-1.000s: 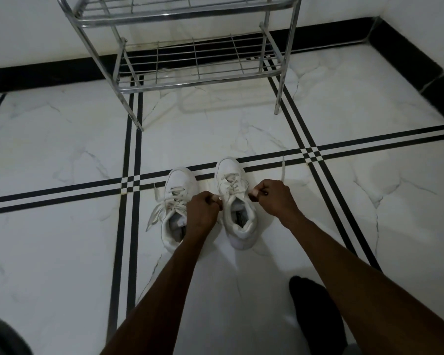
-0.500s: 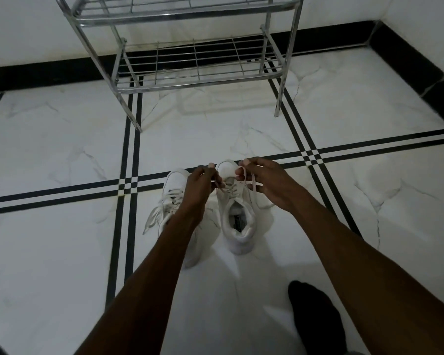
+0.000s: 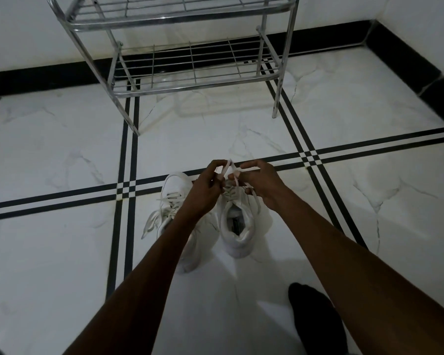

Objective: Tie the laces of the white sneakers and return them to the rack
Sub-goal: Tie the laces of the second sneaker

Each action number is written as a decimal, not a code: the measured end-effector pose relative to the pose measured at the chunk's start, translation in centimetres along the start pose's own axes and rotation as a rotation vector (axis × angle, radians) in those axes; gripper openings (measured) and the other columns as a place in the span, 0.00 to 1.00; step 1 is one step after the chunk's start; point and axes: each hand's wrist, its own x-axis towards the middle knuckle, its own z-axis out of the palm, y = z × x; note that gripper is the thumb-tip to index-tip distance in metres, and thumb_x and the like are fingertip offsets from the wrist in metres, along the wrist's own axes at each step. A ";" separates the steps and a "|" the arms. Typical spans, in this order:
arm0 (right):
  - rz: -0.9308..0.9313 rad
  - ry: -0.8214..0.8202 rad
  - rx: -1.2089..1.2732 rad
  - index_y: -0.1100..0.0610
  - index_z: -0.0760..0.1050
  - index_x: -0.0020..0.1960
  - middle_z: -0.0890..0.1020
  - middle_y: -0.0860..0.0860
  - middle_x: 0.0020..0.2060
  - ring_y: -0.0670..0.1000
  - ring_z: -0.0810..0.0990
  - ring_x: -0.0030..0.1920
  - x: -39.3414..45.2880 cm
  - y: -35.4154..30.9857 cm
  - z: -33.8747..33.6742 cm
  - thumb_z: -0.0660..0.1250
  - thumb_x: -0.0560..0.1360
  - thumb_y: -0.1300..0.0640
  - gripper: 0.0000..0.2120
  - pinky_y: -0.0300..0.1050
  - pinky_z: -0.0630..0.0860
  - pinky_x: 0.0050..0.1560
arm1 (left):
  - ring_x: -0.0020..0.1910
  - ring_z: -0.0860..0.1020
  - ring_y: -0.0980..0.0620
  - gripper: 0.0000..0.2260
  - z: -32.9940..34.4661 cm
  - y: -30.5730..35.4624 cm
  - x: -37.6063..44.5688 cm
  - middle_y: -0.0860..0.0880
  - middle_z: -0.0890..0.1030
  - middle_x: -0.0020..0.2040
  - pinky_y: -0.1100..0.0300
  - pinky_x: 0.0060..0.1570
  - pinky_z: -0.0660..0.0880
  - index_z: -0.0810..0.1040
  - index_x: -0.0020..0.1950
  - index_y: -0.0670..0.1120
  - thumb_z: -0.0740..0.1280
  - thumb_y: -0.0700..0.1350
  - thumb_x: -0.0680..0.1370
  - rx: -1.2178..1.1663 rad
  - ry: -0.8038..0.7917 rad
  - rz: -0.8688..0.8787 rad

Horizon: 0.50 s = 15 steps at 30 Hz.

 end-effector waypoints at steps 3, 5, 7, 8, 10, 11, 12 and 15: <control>-0.050 -0.022 -0.041 0.61 0.83 0.54 0.86 0.62 0.45 0.54 0.82 0.42 0.0 0.0 0.5 0.77 0.70 0.60 0.13 0.43 0.77 0.38 | 0.38 0.79 0.51 0.14 -0.1 0.5 0.0 0.51 0.81 0.41 0.47 0.47 0.79 0.74 0.64 0.51 0.60 0.45 0.79 0.066 -0.035 0.061; -0.094 -0.084 -0.091 0.61 0.83 0.55 0.85 0.61 0.46 0.55 0.82 0.45 0.1 0.1 0.5 0.73 0.73 0.61 0.11 0.43 0.79 0.42 | 0.39 0.81 0.43 0.13 -0.1 0.9 0.0 0.49 0.83 0.40 0.44 0.46 0.80 0.74 0.60 0.49 0.63 0.47 0.76 0.071 -0.016 0.054; -0.119 -0.235 -0.106 0.61 0.82 0.58 0.85 0.61 0.51 0.56 0.84 0.50 0.3 0.2 0.1 0.70 0.76 0.62 0.11 0.43 0.82 0.51 | 0.40 0.81 0.36 0.13 -0.1 0.8 0.2 0.41 0.84 0.40 0.39 0.44 0.80 0.71 0.58 0.49 0.64 0.46 0.74 0.059 0.014 0.031; -0.116 -0.315 -0.093 0.61 0.82 0.59 0.85 0.61 0.53 0.55 0.84 0.53 0.3 0.2 -0.1 0.70 0.76 0.62 0.12 0.45 0.81 0.56 | 0.40 0.81 0.35 0.13 -0.2 0.6 0.3 0.38 0.84 0.40 0.39 0.44 0.80 0.69 0.59 0.49 0.65 0.43 0.75 0.059 0.018 0.026; -0.114 -0.384 -0.057 0.60 0.81 0.60 0.85 0.61 0.54 0.54 0.84 0.53 0.3 0.3 -0.4 0.72 0.75 0.59 0.15 0.49 0.79 0.60 | 0.38 0.83 0.41 0.18 -0.3 0.3 0.4 0.39 0.85 0.41 0.44 0.44 0.81 0.67 0.63 0.48 0.65 0.36 0.76 0.065 0.010 0.023; -0.122 -0.359 -0.042 0.59 0.82 0.60 0.85 0.62 0.53 0.54 0.84 0.51 0.3 0.3 -0.4 0.73 0.74 0.57 0.15 0.51 0.79 0.59 | 0.38 0.84 0.46 0.20 -0.3 0.1 0.5 0.42 0.86 0.41 0.49 0.44 0.81 0.65 0.67 0.47 0.65 0.35 0.78 0.059 0.001 0.014; -0.134 -0.306 -0.028 0.60 0.82 0.59 0.85 0.62 0.51 0.54 0.84 0.49 0.3 0.3 -0.2 0.73 0.74 0.55 0.15 0.53 0.80 0.58 | 0.37 0.84 0.50 0.22 -0.3 0.0 0.6 0.44 0.87 0.41 0.56 0.44 0.81 0.62 0.70 0.47 0.66 0.36 0.79 0.036 -0.004 -0.007; -0.138 -0.191 0.042 0.64 0.82 0.57 0.84 0.62 0.47 0.57 0.81 0.47 0.2 0.3 0.3 0.71 0.76 0.57 0.14 0.51 0.80 0.53 | 0.34 0.82 0.61 0.26 -0.1 -0.1 0.3 0.48 0.85 0.40 0.71 0.40 0.76 0.57 0.74 0.45 0.68 0.42 0.81 -0.094 0.004 -0.122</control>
